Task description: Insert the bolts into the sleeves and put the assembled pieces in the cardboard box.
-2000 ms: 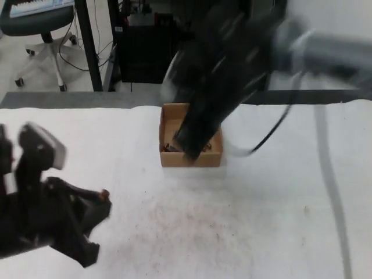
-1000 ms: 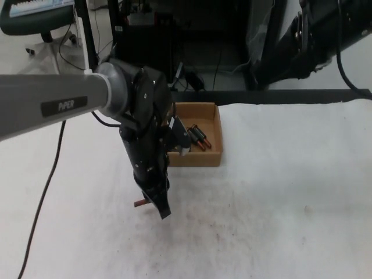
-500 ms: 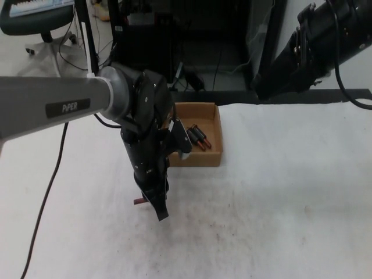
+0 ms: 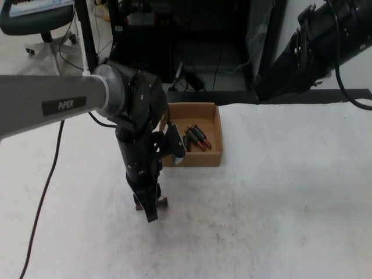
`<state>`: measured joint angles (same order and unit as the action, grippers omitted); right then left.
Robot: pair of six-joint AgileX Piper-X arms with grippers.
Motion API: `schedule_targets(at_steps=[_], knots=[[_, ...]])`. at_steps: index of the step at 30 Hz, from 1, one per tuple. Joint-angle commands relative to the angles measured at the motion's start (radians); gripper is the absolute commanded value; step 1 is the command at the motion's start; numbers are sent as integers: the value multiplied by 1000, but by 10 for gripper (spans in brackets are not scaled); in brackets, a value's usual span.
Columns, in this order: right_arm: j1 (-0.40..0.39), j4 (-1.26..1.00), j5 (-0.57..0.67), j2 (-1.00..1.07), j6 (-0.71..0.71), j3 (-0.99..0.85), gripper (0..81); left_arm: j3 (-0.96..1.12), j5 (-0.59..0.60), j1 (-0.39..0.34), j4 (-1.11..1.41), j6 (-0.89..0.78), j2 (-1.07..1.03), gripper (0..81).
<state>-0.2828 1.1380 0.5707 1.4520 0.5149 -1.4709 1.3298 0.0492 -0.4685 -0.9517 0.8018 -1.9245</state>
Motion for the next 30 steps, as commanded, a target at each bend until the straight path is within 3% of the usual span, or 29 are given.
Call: schedule_targets(at_steps=[1, 5, 24, 30], knots=[[5, 11, 12, -8, 10, 1, 8, 12, 1, 3, 10, 15, 4, 392], [5, 11, 12, -8, 10, 1, 8, 12, 65, -5, 18, 62, 0, 392], [5, 11, 12, -8, 10, 1, 8, 12, 64, -13, 33, 184, -54, 391], [5, 11, 12, -8, 10, 1, 8, 12, 64, -13, 55, 186, -54, 334]])
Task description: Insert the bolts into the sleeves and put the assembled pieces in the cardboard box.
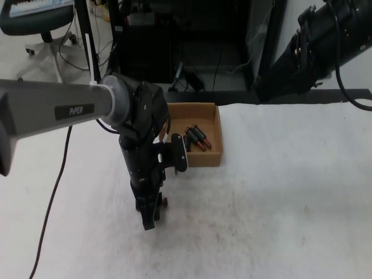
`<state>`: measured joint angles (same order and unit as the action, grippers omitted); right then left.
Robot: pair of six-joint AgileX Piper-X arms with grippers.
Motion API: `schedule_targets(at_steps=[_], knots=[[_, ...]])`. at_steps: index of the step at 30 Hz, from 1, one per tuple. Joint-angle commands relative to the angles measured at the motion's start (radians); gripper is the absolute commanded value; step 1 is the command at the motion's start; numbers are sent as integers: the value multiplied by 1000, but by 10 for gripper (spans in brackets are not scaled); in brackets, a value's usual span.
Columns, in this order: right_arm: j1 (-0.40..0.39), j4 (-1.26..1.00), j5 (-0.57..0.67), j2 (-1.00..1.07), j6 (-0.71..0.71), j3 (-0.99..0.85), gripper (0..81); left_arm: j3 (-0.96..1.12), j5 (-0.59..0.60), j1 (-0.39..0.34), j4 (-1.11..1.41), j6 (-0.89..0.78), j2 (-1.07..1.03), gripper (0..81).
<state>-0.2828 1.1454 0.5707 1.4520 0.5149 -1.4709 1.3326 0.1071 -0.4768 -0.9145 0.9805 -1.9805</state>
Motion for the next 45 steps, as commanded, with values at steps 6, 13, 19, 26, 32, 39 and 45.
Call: schedule_targets(at_steps=[6, 13, 19, 26, 32, 39, 45], knots=[[5, 3, 53, -8, 10, 1, 8, 9, 6, -4, 51, 8, -2, 277], [5, 3, 66, -8, 10, 1, 8, 9, 4, -4, 46, 3, -28, 237], [5, 3, 66, -8, 10, 1, 8, 9, 6, -4, 43, 7, -36, 237], [5, 3, 66, -8, 10, 1, 8, 9, 6, -4, 54, 7, -36, 237], [5, 3, 66, -8, 10, 1, 8, 9, 20, -4, 55, -10, -36, 237], [5, 3, 66, -8, 10, 1, 8, 9, 30, -4, 58, -20, -36, 237], [5, 3, 66, -8, 10, 1, 8, 9, 30, -4, 72, -22, -36, 237]])
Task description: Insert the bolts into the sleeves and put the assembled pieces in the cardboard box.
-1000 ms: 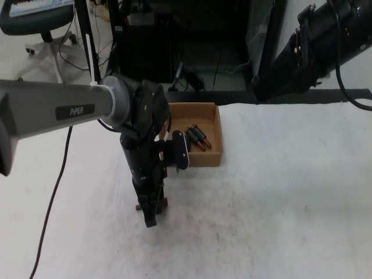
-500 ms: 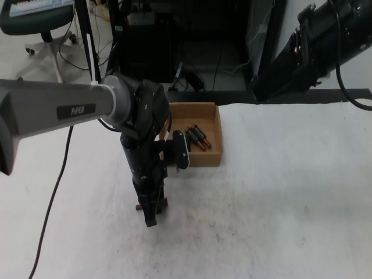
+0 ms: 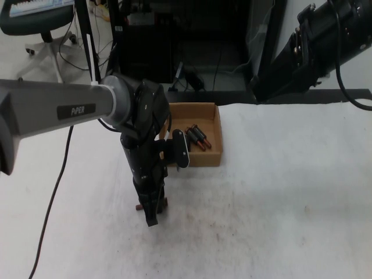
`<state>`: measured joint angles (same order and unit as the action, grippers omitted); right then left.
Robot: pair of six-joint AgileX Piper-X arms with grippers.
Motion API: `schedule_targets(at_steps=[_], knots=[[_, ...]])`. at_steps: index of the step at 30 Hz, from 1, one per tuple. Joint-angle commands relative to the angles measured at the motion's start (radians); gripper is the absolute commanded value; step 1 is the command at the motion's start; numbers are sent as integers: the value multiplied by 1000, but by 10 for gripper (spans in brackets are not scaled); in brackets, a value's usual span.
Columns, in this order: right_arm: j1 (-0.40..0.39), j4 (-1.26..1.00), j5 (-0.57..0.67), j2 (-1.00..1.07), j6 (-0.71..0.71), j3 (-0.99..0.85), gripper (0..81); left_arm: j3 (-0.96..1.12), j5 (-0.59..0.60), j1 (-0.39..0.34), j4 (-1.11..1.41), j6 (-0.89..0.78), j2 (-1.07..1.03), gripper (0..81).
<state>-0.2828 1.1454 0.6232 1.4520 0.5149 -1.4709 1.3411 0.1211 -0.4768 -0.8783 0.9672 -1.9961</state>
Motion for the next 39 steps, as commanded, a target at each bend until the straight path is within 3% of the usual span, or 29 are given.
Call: schedule_targets(at_steps=[1, 5, 9, 13, 19, 22, 27, 30, 33, 39], knots=[[5, 3, 14, -8, 10, 1, 8, 0, 16, -4, 35, -9, -21, 237], [5, 3, 14, -8, 10, 1, 8, 0, 16, -4, 37, -9, -21, 223], [5, 3, 14, -8, 10, 1, 8, 0, 16, -4, 42, -10, -21, 0], [5, 3, 14, -8, 17, 1, 8, 0, 63, -4, 81, -111, -16, 2], [15, -14, 27, -8, 20, 1, 8, 0, 130, -4, 264, -402, 100, 2], [47, -24, 131, -8, 20, 1, 8, 0, 236, 15, 411, -583, 202, 2], [123, -29, 323, -10, 20, 26, 8, -47, 256, 69, 654, -816, 378, 2], [135, -42, 479, -10, 46, 83, 8, -133, 362, 115, 846, -995, 485, 2], [105, -100, 567, -10, 69, 171, 8, -247, 511, 144, 1083, -1158, 574, 2], [-67, -447, 421, -10, -5, 384, 8, -479, 655, 149, 1556, -1435, 685, 2]])
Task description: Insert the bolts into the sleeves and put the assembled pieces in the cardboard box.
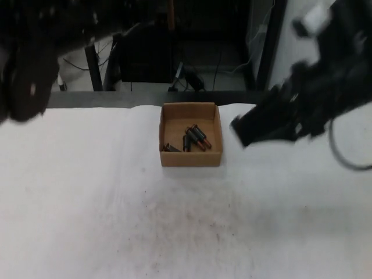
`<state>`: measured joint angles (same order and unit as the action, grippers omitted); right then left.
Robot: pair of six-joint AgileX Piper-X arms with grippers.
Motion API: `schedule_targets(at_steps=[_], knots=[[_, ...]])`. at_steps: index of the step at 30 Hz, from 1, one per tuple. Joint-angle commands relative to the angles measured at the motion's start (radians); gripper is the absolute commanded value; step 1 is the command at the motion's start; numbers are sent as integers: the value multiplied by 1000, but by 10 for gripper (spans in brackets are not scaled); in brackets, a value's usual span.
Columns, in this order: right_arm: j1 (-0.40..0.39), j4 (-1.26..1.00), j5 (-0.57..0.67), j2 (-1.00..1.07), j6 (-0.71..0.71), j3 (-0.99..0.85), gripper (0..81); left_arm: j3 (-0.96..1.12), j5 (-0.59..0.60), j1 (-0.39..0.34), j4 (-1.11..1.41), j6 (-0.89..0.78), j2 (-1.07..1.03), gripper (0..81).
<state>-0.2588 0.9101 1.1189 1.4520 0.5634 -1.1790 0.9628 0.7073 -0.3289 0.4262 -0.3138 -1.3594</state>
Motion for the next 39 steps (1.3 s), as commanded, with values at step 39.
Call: schedule_targets(at_steps=[39], knots=[[-301, -1944, -248, -7, -1181, 520, 8, -246, 361, 11, 597, -314, 66, 2]])
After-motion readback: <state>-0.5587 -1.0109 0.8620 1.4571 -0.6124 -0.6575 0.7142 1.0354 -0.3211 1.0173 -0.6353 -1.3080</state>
